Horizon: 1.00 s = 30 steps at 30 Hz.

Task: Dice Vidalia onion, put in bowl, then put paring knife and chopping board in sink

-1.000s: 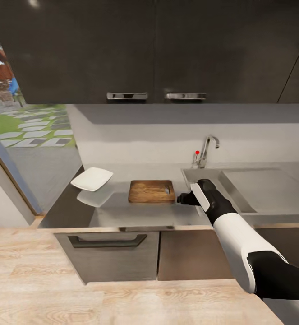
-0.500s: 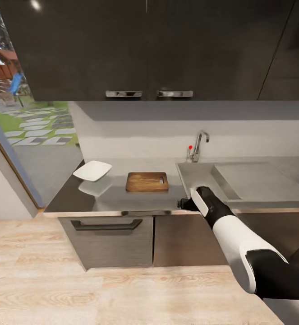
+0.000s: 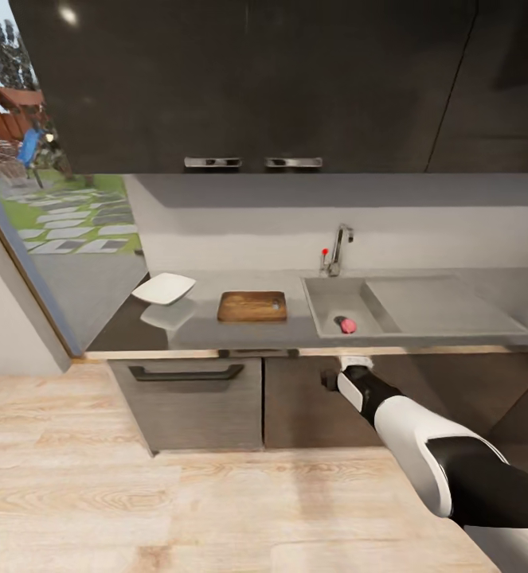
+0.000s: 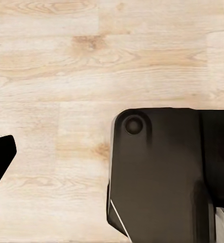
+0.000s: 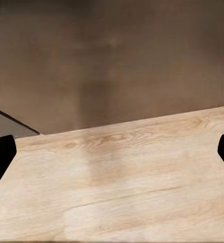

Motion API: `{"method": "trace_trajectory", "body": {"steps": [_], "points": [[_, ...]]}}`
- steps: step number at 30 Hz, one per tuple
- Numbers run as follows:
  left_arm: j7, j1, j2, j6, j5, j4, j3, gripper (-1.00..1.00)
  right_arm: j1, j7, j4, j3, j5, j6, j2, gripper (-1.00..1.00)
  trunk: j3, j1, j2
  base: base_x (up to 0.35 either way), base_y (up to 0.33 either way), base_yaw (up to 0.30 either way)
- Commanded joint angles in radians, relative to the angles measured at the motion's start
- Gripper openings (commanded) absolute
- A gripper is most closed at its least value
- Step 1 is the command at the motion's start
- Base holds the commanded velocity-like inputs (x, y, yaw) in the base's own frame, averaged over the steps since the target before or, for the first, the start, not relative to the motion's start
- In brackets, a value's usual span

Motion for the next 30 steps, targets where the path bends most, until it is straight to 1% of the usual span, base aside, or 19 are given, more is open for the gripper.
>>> {"method": "trace_trajectory", "body": {"steps": [1, 2, 4, 6, 7, 9, 11, 12, 13, 14, 15, 16, 18, 19, 21, 22, 24, 27, 30], "points": [[0.009, 0.001, 0.0, 0.0, -0.007, -0.002, -0.001, 1.0, 0.0, -0.005, 0.011, 0.007, -0.009, -0.011, 0.0, 1.0, -0.002, 0.0, -0.002, -0.275, -0.095, 0.0], [0.009, 0.001, 0.0, 0.0, -0.007, -0.002, -0.001, 1.0, 0.0, -0.005, 0.023, 0.007, -0.009, -0.027, 0.0, 1.0, -0.002, 0.0, -0.002, -0.275, -0.095, 0.0], [0.009, 0.001, 0.0, 0.0, -0.007, -0.002, -0.001, 1.0, 0.002, -0.004, 0.06, 0.007, -0.006, -0.095, 0.0, 1.0, -0.002, 0.0, -0.002, -0.275, -0.095, 0.0], [0.009, 0.001, 0.0, 0.0, -0.007, -0.002, -0.001, 1.0, 0.004, -0.004, 0.074, 0.007, -0.005, -0.128, 0.0, 1.0, -0.002, 0.0, -0.002, -0.275, -0.095, 0.0], [0.009, 0.001, 0.0, 0.0, -0.007, -0.002, -0.001, 1.0, 0.011, -0.004, 0.086, 0.007, -0.004, -0.161, 0.002, 1.0, -0.002, 0.0, -0.002, -0.265, -0.088, 0.0], [0.009, 0.001, 0.0, 0.0, -0.007, -0.003, -0.001, 1.0, 0.026, -0.004, 0.098, 0.007, -0.001, -0.194, 0.003, 1.0, -0.002, 0.0, -0.002, -0.23, -0.069, 0.0], [0.009, 0.001, 0.0, 0.0, -0.007, -0.003, 0.0, 1.0, 0.056, -0.004, 0.109, 0.007, 0.009, -0.252, 0.004, 1.0, -0.002, 0.0, -0.002, -0.128, -0.035, 0.0], [0.009, 0.001, 0.0, 0.0, -0.007, -0.004, 0.0, 1.0, 0.078, -0.004, 0.113, 0.007, 0.019, -0.297, 0.004, 1.0, -0.002, 0.0, -0.002, -0.073, -0.02, 0.0], [0.009, 0.001, 0.0, 0.0, -0.007, -0.004, 0.0, 1.0, 0.089, -0.004, 0.114, 0.007, 0.025, -0.321, 0.004, 1.0, -0.002, 0.0, -0.002, -0.058, -0.016, 0.0], [0.009, 0.001, 0.0, 0.0, -0.007, -0.004, 0.0, 1.0, 0.111, -0.004, 0.116, 0.007, 0.039, -0.371, 0.004, 1.0, -0.002, 0.0, -0.002, -0.037, -0.01, 0.0], [0.009, 0.001, 0.0, 0.0, -0.007, -0.005, 0.001, 1.0, 0.121, -0.004, 0.117, 0.007, 0.046, -0.397, 0.004, 1.0, -0.002, 0.0, -0.002, -0.03, -0.008, 0.0], [0.009, 0.001, -0.001, 0.0, -0.008, -0.006, 0.001, 1.0, 0.14, -0.004, 0.118, 0.007, 0.06, -0.447, 0.005, 1.0, -0.002, 0.0, -0.002, -0.019, -0.005, 0.0], [0.009, 0.001, -0.002, 0.0, -0.008, -0.007, 0.001, 1.0, 0.157, -0.004, 0.12, 0.007, 0.073, -0.496, 0.006, 1.0, -0.002, 0.0, -0.002, -0.014, -0.004, 0.0], [0.009, 0.001, -0.002, 0.0, -0.008, -0.009, 0.001, 1.0, 0.174, -0.004, 0.12, 0.007, 0.083, -0.538, 0.007, 1.0, -0.002, 0.0, -0.002, -0.008, -0.002, 0.0], [0.01, 0.001, -0.003, 0.0, -0.009, -0.014, 0.001, 1.0, 0.197, -0.003, 0.121, 0.007, 0.095, -0.592, 0.009, 1.0, -0.002, 0.0, -0.002, -0.005, -0.001, 0.0], [0.01, 0.001, -0.003, 0.0, -0.009, -0.016, 0.001, 1.0, 0.205, -0.002, 0.122, 0.007, 0.097, -0.607, 0.01, 1.0, -0.002, 0.0, -0.002, -0.003, -0.001, 0.0], [0.011, 0.001, -0.003, 0.001, -0.009, -0.028, 0.001, 1.0, 0.224, 0.006, 0.122, 0.007, 0.105, -0.649, 0.011, 1.0, -0.002, 0.0, -0.002, -0.002, -0.001, 0.0], [0.013, 0.001, -0.003, 0.001, -0.009, -0.051, 0.001, 1.0, 0.251, 0.049, 0.123, 0.007, 0.111, -0.71, 0.012, 1.0, -0.002, 0.0, -0.002, 0.0, 0.0, 0.0], [0.014, 0.001, -0.003, 0.001, -0.009, -0.063, 0.002, 1.0, 0.275, 0.086, 0.123, 0.007, 0.114, -0.751, 0.012, 1.0, -0.002, 0.0, -0.002, 0.0, 0.0, 0.0]]}}
